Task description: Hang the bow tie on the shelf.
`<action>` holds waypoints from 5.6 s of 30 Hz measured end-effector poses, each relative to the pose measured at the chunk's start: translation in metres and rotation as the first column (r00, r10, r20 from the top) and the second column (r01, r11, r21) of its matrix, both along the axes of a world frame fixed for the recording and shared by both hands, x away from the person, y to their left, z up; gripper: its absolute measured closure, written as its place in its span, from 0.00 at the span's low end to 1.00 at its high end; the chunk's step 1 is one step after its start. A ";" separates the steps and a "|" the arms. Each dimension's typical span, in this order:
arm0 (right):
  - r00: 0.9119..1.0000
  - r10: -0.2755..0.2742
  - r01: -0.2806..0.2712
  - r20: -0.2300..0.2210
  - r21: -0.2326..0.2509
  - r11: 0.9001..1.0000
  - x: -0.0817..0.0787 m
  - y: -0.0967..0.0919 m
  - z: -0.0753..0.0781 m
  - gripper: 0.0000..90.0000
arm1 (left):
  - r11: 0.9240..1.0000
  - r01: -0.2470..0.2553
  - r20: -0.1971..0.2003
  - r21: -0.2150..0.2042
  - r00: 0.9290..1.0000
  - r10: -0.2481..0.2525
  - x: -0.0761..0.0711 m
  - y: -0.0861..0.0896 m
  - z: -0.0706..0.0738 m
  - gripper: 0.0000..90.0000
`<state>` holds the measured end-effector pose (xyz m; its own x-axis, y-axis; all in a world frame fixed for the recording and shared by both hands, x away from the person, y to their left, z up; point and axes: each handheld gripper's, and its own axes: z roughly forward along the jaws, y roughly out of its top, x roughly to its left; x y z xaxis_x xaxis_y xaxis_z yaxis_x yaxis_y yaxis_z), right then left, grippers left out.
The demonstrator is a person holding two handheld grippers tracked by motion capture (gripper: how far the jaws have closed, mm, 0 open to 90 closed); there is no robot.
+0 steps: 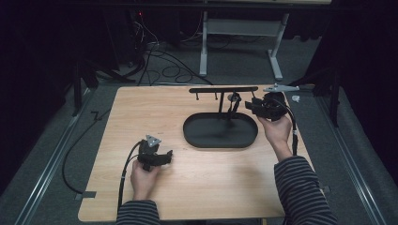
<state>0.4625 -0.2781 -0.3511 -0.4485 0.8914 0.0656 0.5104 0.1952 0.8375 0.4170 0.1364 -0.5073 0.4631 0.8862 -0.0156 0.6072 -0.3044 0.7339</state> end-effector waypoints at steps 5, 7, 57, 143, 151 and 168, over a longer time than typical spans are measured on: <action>1.000 0.007 -0.007 0.002 0.003 1.000 -0.004 -0.002 0.001 0.70 | 1.000 0.000 0.000 0.000 1.000 0.000 0.000 0.000 0.000 0.23; 1.000 0.011 -0.011 0.006 0.003 1.000 -0.006 -0.003 0.002 0.70 | 1.000 0.001 -0.001 0.000 1.000 -0.001 0.000 0.000 0.000 0.23; 0.999 -0.018 0.014 0.046 0.097 0.995 -0.057 -0.052 -0.004 0.70 | 1.000 0.000 0.000 0.001 1.000 0.000 0.000 0.000 0.000 0.23; 0.999 -0.004 0.012 -0.050 0.149 0.989 -0.098 -0.059 -0.071 0.73 | 1.000 -0.001 0.001 0.001 1.000 0.001 -0.001 0.000 0.000 0.23; 0.998 0.009 0.001 -0.069 0.143 0.990 -0.099 -0.055 -0.080 0.73 | 1.000 -0.002 0.001 0.001 1.000 0.002 -0.001 0.000 0.000 0.23; 0.994 0.031 -0.017 -0.102 0.129 0.991 -0.098 -0.041 -0.097 0.72 | 1.000 -0.001 0.000 0.001 1.000 0.001 -0.001 0.000 0.000 0.23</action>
